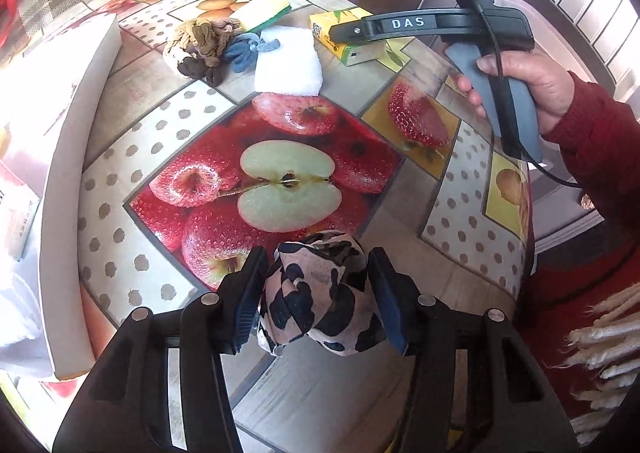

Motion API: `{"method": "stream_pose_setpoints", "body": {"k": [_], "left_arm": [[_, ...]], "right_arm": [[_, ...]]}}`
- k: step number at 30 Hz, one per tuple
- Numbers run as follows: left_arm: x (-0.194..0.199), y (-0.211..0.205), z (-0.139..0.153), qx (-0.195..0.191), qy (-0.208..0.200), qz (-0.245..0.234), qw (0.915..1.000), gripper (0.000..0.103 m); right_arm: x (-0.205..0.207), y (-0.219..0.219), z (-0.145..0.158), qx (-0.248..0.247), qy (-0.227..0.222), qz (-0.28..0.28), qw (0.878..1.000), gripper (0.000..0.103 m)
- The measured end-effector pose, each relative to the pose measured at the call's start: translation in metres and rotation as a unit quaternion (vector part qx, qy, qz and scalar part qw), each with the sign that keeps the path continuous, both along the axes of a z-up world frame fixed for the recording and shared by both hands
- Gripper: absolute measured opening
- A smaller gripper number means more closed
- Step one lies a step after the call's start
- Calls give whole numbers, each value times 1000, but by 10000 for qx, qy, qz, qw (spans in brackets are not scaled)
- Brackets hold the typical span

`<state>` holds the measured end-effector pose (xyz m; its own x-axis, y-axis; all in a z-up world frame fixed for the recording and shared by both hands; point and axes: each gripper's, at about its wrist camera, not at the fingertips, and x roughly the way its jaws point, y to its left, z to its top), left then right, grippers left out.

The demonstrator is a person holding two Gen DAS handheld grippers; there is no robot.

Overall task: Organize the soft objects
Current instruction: 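Grasp the cow-print cloth with the left gripper while the right gripper grasps the yellow BAMBOO LOVE pack, then lift the cow-print cloth and yellow tissue pack and carry both over the white box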

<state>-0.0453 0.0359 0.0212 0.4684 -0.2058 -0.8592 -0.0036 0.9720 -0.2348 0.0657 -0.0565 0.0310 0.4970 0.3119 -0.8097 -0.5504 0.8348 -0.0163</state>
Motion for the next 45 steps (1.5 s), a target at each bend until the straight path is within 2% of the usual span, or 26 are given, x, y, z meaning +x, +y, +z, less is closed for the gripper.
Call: {"method": "stream_pose_setpoints", "body": {"k": [4,5,6,8,11,14,18,22,25,28,31,34,39,41,45], "left_arm": [[-3,2,1,13,79,6,10000,51],[-6,4,1,7,96,18,10000,51],[-6,4,0,1,100,36,9999,51],[-7,5,-1,-11,83,66,9999,51],[-6,0,1,87,56,-4,9999,47],[-10,0,8,93,-145,10,9999,44],[-19,7,33,58,-685,266,9973,44],[-38,24,76,163,-1368,735,9877,44],[-55,38,114,309,-1906,1114,9748,44],[-79,57,152,551,-2349,1561,9578,44],[-113,83,194,854,-2708,2047,9367,44],[-150,107,240,1213,-3042,2474,9119,44],[-198,136,306,1924,-3383,2895,8745,44],[-212,145,322,2163,-3415,3040,8627,44],[-241,148,342,2363,-3637,3195,8425,44]], "right_arm": [[0,20,-10,-402,-57,120,9991,86],[0,20,-13,-425,-18,113,9990,80],[0,19,-16,-442,44,116,9989,63],[-3,16,-14,-441,-79,131,9989,51],[-6,3,-6,-117,30,50,9999,50],[-17,-12,15,196,-159,-72,9997,50],[-36,-28,60,863,-527,-148,9948,50],[-60,-28,112,1479,-1090,6,9830,50],[-79,-23,148,1891,-1452,177,9710,50],[-97,-16,179,2178,-1774,342,9591,50],[-109,-9,206,2449,-2013,492,9471,50],[-118,-3,233,2761,-2166,610,9344,50],[-135,14,261,3047,-2448,839,9166,50],[-139,23,268,3126,-2493,898,9122,50],[-147,36,280,3327,-2453,1037,9047,50]]}}
